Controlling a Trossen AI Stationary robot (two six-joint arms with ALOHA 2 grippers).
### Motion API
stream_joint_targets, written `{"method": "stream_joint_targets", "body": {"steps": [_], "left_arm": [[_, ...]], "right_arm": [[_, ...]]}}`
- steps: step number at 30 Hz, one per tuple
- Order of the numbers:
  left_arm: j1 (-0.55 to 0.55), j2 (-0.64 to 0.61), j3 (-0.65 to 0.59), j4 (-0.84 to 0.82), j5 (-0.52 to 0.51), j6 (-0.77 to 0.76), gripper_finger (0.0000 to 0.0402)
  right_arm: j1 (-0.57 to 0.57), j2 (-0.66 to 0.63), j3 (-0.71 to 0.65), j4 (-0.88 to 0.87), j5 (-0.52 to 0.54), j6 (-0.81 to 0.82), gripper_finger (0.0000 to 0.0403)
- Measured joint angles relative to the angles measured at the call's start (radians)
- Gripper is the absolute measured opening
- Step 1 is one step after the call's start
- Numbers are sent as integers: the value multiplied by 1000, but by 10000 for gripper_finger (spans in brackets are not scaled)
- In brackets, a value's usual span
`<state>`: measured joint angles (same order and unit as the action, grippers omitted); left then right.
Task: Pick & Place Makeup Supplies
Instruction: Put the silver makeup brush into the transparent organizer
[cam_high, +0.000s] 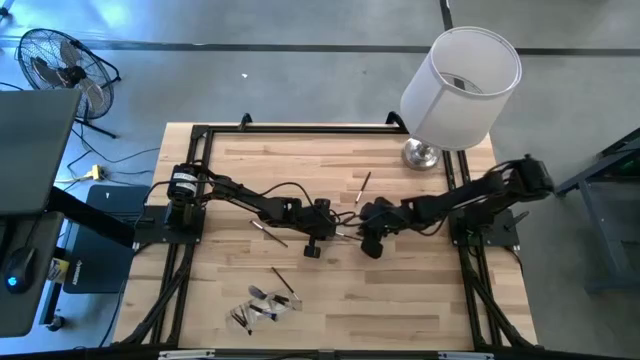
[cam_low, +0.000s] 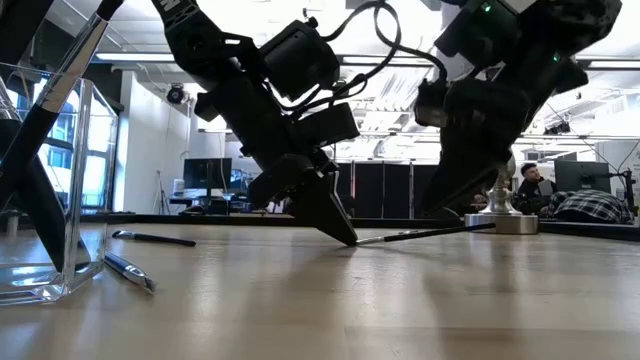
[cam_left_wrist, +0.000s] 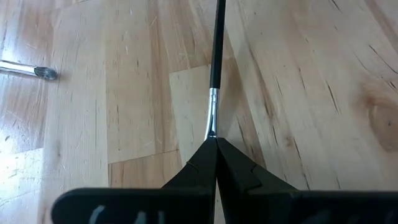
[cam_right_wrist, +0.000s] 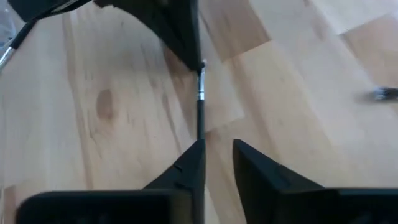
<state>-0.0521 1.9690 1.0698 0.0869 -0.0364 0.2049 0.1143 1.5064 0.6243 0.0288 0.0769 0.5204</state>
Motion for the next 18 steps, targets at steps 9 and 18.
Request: {"method": "stream_joint_targets", "body": {"steps": [9,18], "left_arm": [[0,0,0,1,-7,8,1],[0,0,0,11,-8,8,1]], "right_arm": [[0,-27,47,-117,19,-25,164],[0,83,392,-573,26,-167,210]]}}
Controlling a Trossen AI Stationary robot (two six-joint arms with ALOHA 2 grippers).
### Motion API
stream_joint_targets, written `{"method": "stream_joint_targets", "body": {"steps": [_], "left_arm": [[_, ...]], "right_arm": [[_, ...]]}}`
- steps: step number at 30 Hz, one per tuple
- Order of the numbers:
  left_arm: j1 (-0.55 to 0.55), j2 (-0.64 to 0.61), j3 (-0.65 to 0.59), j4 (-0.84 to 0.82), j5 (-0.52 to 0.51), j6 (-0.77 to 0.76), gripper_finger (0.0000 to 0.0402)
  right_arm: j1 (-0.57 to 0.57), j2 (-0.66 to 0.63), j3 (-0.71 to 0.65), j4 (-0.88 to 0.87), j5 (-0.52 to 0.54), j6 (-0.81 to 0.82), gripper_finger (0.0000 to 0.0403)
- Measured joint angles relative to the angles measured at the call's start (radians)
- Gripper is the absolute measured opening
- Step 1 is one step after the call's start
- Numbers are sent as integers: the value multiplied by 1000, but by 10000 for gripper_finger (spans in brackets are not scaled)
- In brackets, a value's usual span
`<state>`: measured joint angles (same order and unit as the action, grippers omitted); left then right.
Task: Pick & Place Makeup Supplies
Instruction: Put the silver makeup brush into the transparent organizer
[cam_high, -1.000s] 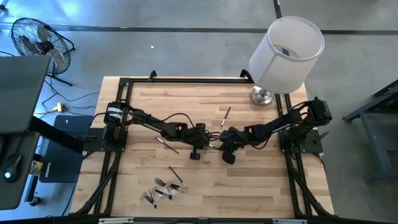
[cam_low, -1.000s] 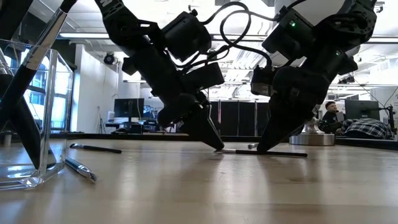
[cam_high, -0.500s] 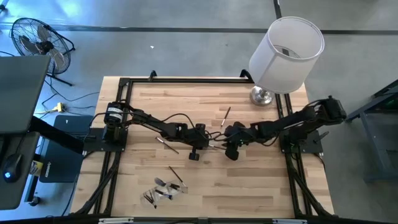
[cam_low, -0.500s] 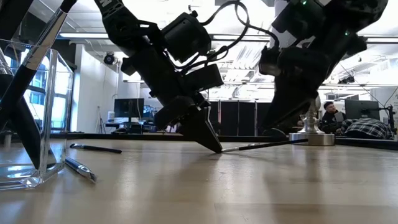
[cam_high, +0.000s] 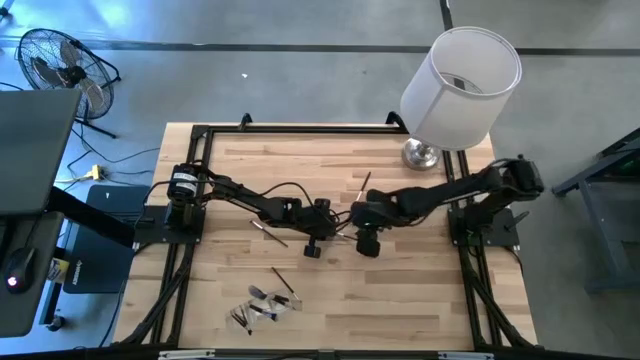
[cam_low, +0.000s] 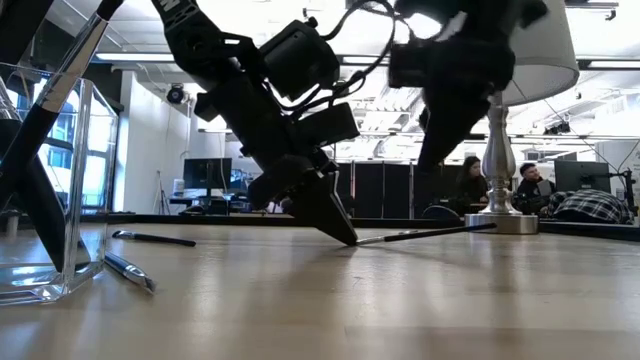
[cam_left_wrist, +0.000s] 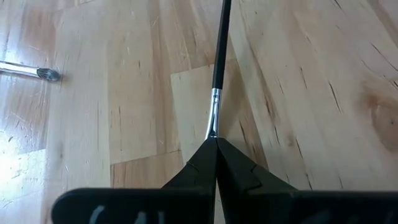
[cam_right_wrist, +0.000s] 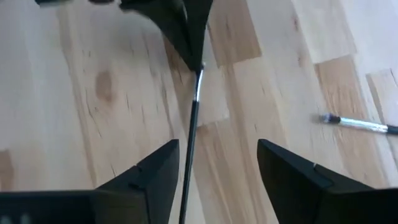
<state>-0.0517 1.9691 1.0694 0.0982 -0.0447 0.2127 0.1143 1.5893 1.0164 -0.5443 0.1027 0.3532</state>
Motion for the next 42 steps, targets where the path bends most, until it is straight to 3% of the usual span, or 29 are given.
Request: {"method": "stream_joint_targets", "body": {"steps": [7,11,23,27,33,42], "left_arm": [[8,1,-1,8,-20,-1,1],[13,1,-1,8,-18,-11,1],[27,1,1,-12,-4,-34,1],[32,0,1,-14,6,-34,1],[32,0,1,-16,27,-35,1],[32,-1,0,-19,69,-64,25]], "right_arm": [[18,250,261,-336,-24,-63,211],[26,339,339,-420,-25,-73,211],[32,365,215,-319,-34,-21,206],[31,364,185,-293,-66,15,160],[32,364,180,-283,-83,37,18],[35,328,175,-277,-56,58,9]]}}
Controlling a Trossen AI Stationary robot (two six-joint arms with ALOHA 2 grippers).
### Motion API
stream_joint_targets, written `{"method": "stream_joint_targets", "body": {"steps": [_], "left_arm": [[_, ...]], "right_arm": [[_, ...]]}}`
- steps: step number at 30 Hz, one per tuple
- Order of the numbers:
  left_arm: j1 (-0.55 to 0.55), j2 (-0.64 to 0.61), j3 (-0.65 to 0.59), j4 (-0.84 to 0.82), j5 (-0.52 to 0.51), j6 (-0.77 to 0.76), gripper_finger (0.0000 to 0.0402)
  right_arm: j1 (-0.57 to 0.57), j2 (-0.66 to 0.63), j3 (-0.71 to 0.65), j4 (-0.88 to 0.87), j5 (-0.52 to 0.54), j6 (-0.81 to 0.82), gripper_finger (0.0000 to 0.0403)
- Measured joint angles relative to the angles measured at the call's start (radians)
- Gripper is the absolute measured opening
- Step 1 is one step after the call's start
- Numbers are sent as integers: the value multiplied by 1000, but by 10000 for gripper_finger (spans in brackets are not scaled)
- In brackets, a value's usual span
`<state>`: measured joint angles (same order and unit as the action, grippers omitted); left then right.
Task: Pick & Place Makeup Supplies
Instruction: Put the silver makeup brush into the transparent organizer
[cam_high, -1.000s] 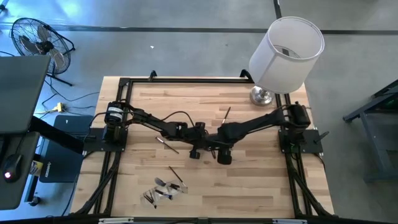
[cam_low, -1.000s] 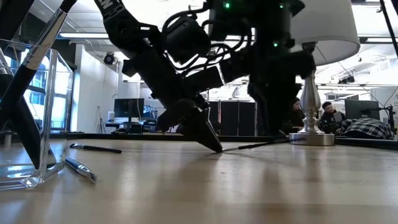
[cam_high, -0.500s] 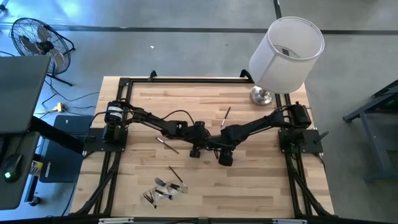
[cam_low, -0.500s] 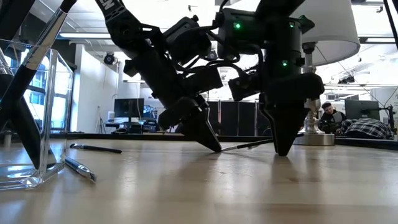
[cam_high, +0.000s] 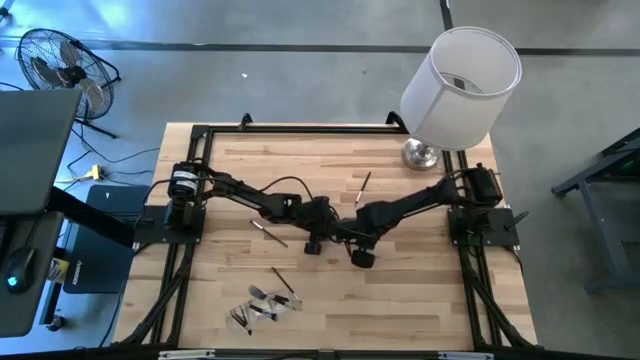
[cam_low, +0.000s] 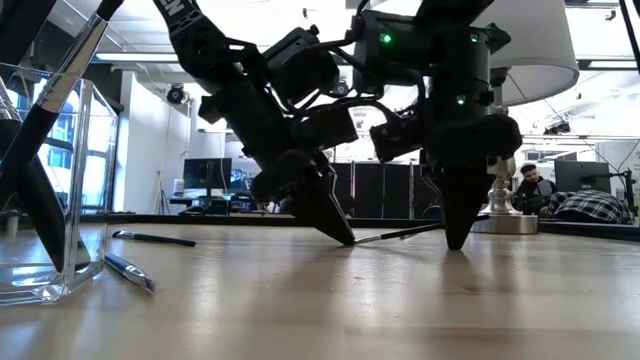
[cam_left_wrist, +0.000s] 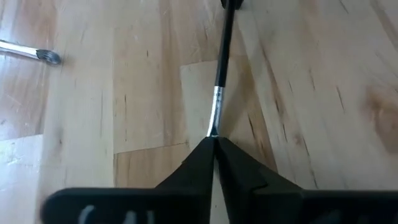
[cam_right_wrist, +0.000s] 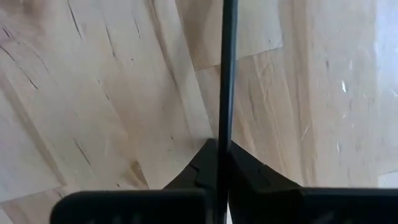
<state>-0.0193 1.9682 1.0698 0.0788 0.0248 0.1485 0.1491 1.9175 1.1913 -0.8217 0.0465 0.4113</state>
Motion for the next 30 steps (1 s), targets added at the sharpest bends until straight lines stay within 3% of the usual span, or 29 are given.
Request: {"method": "stream_joint_targets", "body": {"steps": [6,11,16,20,24,30], "left_arm": [[0,3,47,-58,7,-65,82],[0,-4,208,-299,14,-78,120],[0,-8,425,-560,21,-157,131],[0,-10,524,-594,-5,-251,131],[-1,-31,525,-586,-8,-314,131],[-25,-151,328,-404,-85,-446,131]], "right_arm": [[24,-103,-79,0,62,4,6],[69,-276,-273,50,61,101,6],[148,-515,-492,214,84,315,8],[215,-690,-641,417,184,461,5],[262,-808,-745,622,290,513,6],[292,-868,-807,805,379,507,6]]}}
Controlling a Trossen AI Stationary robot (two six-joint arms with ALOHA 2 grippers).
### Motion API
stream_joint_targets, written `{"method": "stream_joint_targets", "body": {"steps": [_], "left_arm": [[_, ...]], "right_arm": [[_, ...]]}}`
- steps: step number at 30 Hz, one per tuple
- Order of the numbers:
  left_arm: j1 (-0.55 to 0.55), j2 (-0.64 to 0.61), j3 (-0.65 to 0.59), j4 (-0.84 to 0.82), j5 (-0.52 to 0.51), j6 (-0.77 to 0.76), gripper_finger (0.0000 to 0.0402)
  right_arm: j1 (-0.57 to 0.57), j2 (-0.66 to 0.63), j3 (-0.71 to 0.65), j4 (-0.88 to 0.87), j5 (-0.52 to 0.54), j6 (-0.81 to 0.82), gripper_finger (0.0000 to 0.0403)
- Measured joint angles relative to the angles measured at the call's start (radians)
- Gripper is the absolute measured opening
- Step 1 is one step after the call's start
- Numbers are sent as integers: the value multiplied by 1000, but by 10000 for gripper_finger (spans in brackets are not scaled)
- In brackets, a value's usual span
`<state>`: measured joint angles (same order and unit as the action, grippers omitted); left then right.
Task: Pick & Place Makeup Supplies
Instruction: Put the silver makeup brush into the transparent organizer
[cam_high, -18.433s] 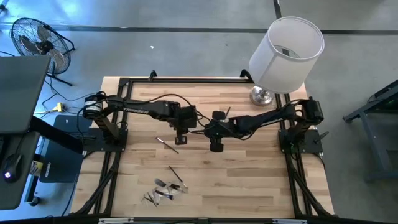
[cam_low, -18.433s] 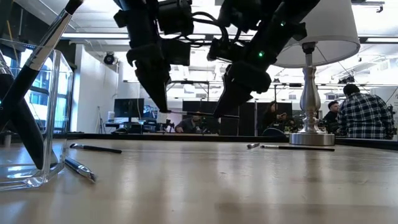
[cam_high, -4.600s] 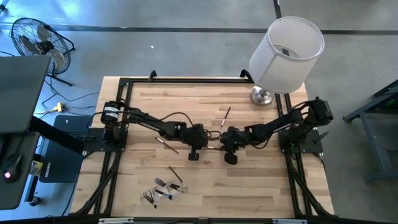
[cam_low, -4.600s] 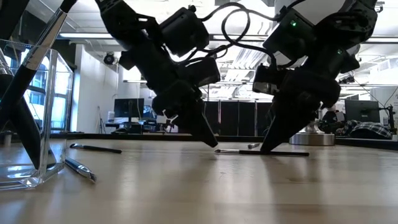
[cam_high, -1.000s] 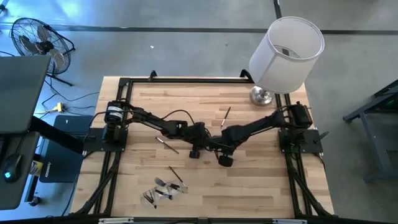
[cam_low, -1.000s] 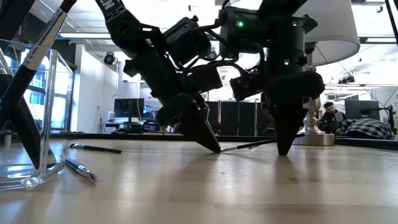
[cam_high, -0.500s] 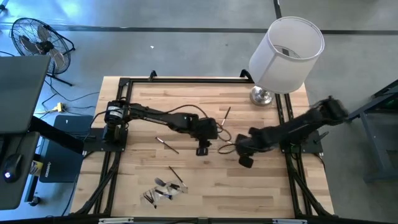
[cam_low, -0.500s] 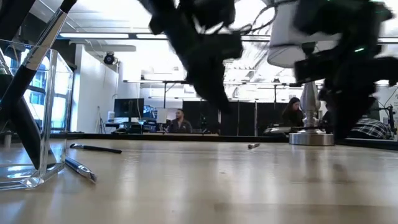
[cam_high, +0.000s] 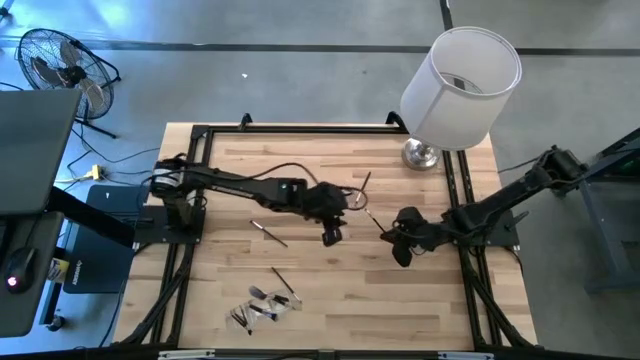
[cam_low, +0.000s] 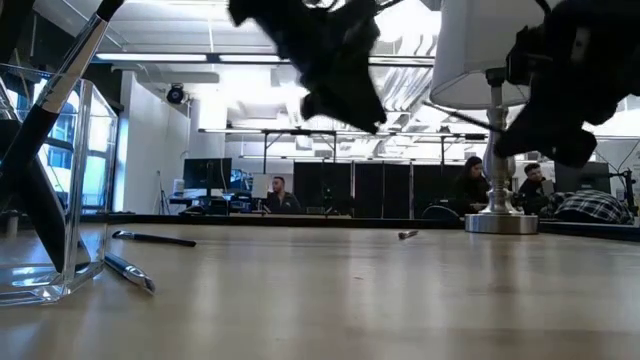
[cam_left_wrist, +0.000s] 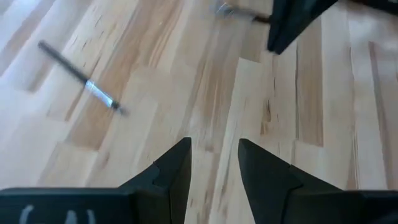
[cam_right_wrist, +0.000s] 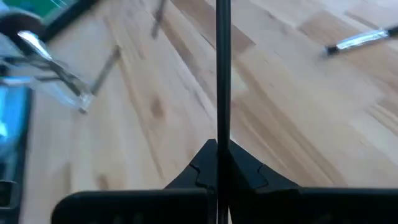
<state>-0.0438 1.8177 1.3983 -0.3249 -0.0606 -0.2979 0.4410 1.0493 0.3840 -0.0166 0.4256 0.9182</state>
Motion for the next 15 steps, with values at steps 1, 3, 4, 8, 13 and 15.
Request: {"method": "stream_joint_targets", "body": {"steps": [1,3,4,8,13,15], "left_arm": [[-8,-22,-37,36,-10,-21,131],[-26,-67,-115,162,-39,-62,131],[-38,-95,-156,196,-56,-80,131],[-85,-168,-287,405,-122,-142,131],[-144,-224,-379,547,-221,-207,131],[-172,-250,-420,591,-263,-221,131]], "right_arm": [[3,0,0,11,-1,-4,6],[9,1,-1,22,-3,-23,5],[11,1,-2,30,-2,-34,4],[12,4,-2,64,11,-72,6],[11,10,-1,158,40,-152,5],[3,16,-1,211,49,-207,4]]}}
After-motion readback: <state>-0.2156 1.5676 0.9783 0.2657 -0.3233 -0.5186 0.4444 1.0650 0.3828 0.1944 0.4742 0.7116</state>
